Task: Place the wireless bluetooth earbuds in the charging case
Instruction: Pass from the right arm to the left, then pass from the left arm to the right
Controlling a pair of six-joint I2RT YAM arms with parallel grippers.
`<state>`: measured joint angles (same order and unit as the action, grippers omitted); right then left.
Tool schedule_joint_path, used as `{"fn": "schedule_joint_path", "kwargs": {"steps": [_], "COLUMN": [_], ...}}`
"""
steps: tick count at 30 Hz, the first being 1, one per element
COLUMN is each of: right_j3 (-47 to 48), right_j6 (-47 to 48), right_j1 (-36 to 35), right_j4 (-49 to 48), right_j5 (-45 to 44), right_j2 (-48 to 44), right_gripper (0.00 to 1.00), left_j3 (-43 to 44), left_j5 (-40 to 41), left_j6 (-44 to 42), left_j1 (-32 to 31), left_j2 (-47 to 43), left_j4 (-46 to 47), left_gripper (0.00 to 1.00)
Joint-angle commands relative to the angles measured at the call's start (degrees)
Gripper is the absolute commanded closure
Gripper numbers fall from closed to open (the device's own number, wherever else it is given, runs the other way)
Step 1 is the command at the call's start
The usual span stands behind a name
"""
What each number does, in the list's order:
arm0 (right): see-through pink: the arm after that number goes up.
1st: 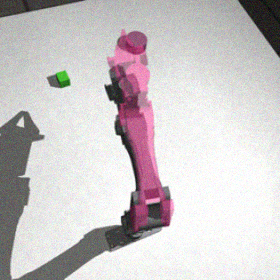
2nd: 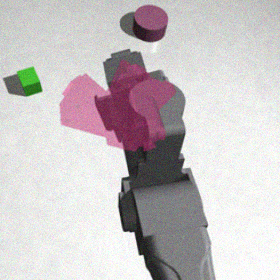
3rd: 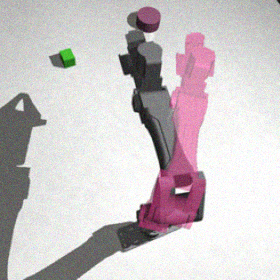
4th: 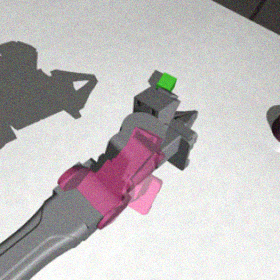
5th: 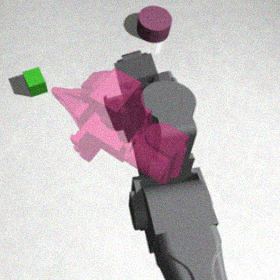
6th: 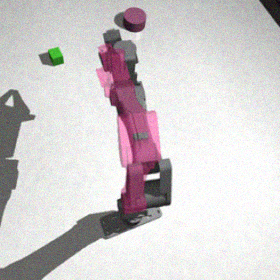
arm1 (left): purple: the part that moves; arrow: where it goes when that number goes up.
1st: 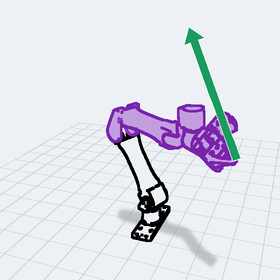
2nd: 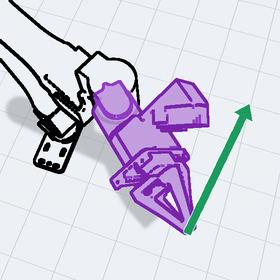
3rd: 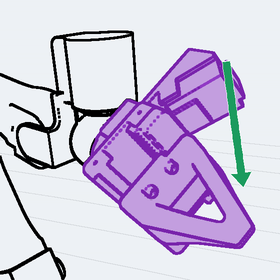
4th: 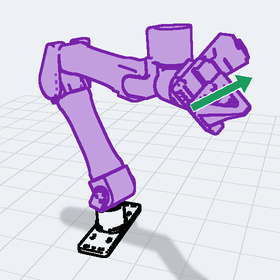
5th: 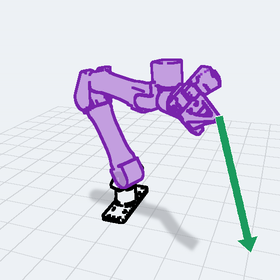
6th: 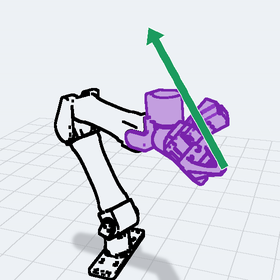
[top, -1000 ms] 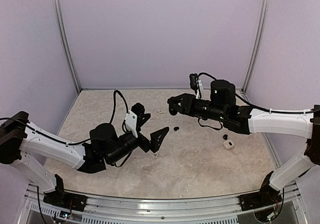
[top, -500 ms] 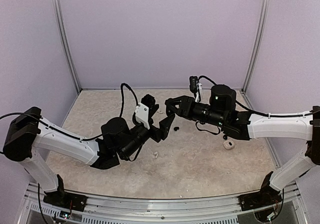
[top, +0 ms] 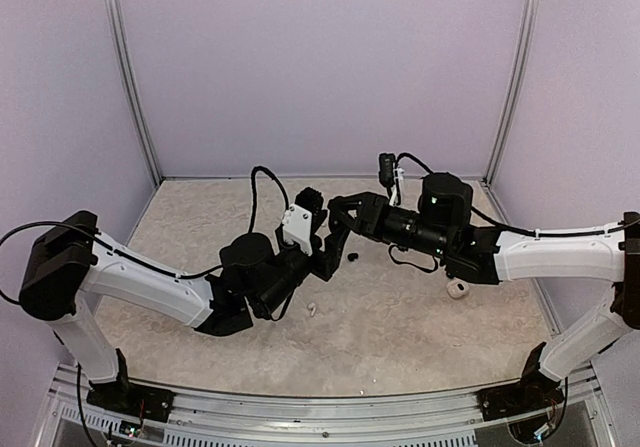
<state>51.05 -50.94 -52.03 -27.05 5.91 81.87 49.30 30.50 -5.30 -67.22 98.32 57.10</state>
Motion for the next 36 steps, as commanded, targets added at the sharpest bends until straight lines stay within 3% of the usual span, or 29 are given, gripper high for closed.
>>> {"fn": "schedule_joint_path", "kwargs": {"steps": [1,11,15,17,19,21,27,36], "right_j3": [-0.83,-2.55,-3.1,-2.91,-2.38,-1.49,4.54,13.31], "right_j6": [-0.74,0.15,1.59,3.55,7.23,14.02,35.08,52.46], "right_j1": [-0.61,-0.55,-0.21,0.3,1.1,1.59,2.12,2.2], "right_j4": [-2.66,-2.62,-2.16,-0.61,1.69,5.62,22.94,41.93], "right_j5": [-0.56,-1.56,-1.95,-2.14,-1.98,-1.77,0.21,17.23], "right_j2": [-1.42,-3.38,-4.74,-6.1,-7.78,-9.91,-13.95,-13.75], "right_gripper": [0.58,0.5,0.31,0.13,0.04,0.01,0.01,0.03], "left_j3": [2.15,-0.11,-2.07,-3.02,-3.92,-4.16,-1.85,3.82], "left_j5": [2.79,1.47,0.83,0.13,-1.91,-6.49,-32.55,-53.02], "left_j6": [-1.02,-2.15,-2.67,-3.0,-3.34,-3.37,-1.48,-2.35], "left_j1": [-0.2,-0.21,-0.19,-0.24,0.01,0.61,7.9,14.36], "left_j2": [1.42,-0.92,-3.23,-4.79,-6.57,-9.25,-18.33,-23.97], "left_j4": [-1.03,-1.2,-2.32,-3.58,-6.23,-11.91,-33.68,-52.18], "left_gripper": [0.5,0.72,0.82,0.88,0.9,0.9,0.87,0.88]}}
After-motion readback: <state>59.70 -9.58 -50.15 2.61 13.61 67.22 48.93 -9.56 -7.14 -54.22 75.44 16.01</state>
